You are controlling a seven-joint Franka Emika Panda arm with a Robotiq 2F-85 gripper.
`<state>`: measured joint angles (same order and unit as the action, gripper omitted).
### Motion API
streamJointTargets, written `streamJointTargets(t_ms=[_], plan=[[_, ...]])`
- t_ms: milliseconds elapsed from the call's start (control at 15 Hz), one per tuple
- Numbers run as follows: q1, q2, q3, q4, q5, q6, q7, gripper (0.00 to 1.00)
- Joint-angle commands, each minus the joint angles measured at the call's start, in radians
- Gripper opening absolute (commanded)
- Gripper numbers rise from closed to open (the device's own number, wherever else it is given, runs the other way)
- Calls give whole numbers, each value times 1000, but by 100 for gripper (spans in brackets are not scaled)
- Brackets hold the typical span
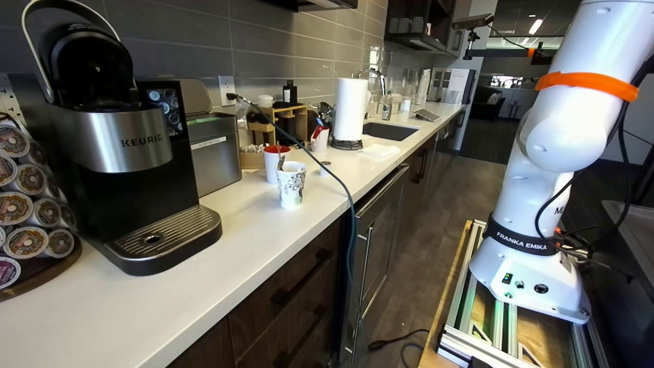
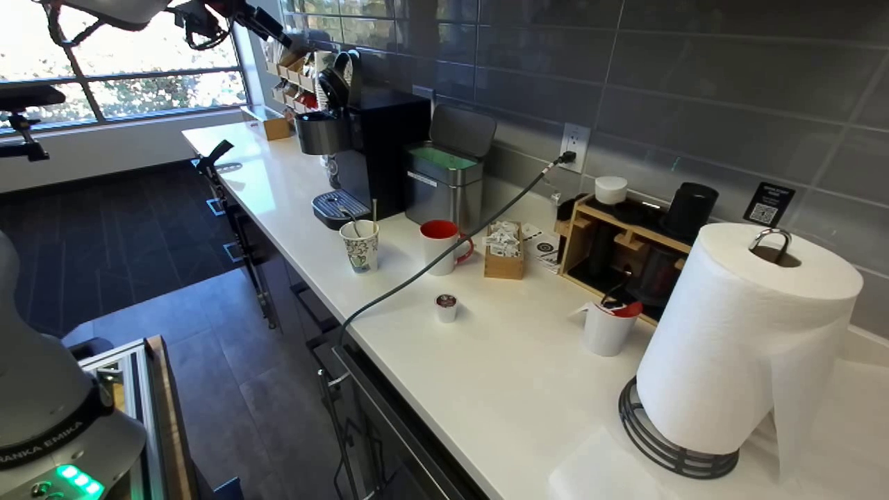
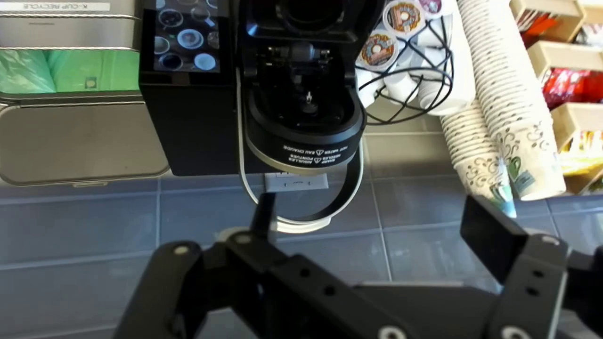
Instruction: Close the lid of the coffee maker
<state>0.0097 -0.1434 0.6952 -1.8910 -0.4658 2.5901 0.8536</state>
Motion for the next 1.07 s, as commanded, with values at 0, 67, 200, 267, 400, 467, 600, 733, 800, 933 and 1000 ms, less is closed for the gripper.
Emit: streamJointTargets(t_ms=[0, 67, 200, 267, 400, 467, 600, 733, 800, 933, 1000], plan=[[-110, 66, 65, 26, -214, 132, 270, 100], [-131, 92, 72, 47, -314, 153, 343, 100], [-154, 132, 84, 76, -473, 165, 444, 100], [-151, 159, 89, 90, -554, 151, 483, 100], [-141, 121, 64, 59, -508, 150, 434, 100], [-140, 144, 69, 67, -554, 150, 458, 100], [-140, 174, 79, 82, -581, 150, 466, 100], [-136, 190, 80, 97, -614, 140, 491, 100], [-132, 204, 80, 112, -641, 140, 516, 100], [-120, 232, 83, 143, -718, 124, 565, 100], [-112, 250, 85, 161, -764, 112, 590, 100]])
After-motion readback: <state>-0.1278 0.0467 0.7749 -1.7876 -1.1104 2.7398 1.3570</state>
